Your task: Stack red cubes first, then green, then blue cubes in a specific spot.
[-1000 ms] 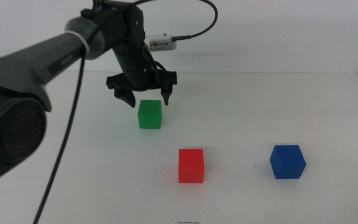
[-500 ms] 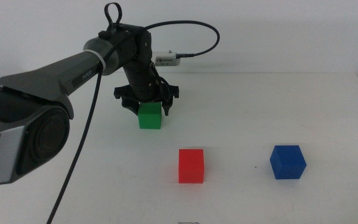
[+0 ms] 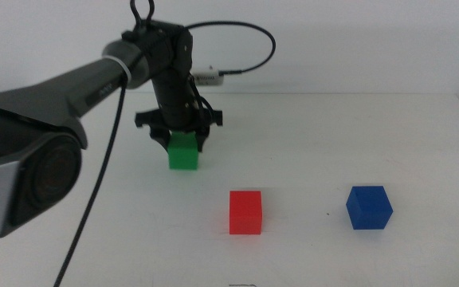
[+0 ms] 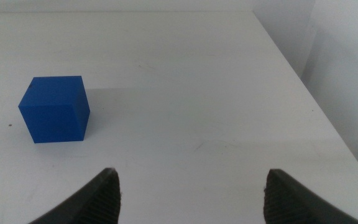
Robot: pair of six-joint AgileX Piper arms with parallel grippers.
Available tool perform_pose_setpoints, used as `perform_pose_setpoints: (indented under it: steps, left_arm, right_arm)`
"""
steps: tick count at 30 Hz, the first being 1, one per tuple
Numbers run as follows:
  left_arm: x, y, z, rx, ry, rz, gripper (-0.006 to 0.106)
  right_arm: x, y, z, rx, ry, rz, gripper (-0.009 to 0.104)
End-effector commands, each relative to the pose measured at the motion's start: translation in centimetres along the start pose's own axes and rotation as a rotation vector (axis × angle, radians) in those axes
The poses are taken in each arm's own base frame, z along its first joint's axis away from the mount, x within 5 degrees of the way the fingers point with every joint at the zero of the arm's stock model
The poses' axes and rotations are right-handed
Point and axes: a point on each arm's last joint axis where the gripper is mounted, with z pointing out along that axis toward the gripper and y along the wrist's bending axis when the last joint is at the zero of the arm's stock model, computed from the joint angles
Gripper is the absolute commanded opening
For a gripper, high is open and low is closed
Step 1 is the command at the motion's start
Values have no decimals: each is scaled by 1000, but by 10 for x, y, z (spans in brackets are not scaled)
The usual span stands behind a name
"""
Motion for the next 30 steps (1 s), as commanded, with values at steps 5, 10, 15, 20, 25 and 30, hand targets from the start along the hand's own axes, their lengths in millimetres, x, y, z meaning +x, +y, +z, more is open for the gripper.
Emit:
perform_pose_setpoints:
  steps: [5, 10, 15, 20, 25, 30]
  left_arm:
    - [31, 1, -106, -37, -100, -13, -2]
    - [76, -5, -127, -11, -74, -23, -2]
    - [127, -27, -126, 19, -116, -42, -2]
    - [146, -68, -122, 78, -144, 37, -2]
    - [133, -93, -114, 105, -125, 1, -1]
    - [123, -106, -106, 118, -130, -9, -1]
  right_arm:
    - [-12, 0, -4, 3, -108, -22, 59]
    - [-11, 0, -4, 3, -107, -22, 59]
    - [-11, 0, -4, 3, -107, -22, 59]
    - [-11, 0, -4, 3, -107, -22, 59]
    - [-11, 0, -4, 3, -107, -22, 59]
    - [-11, 0, -4, 3, -107, -22, 59]
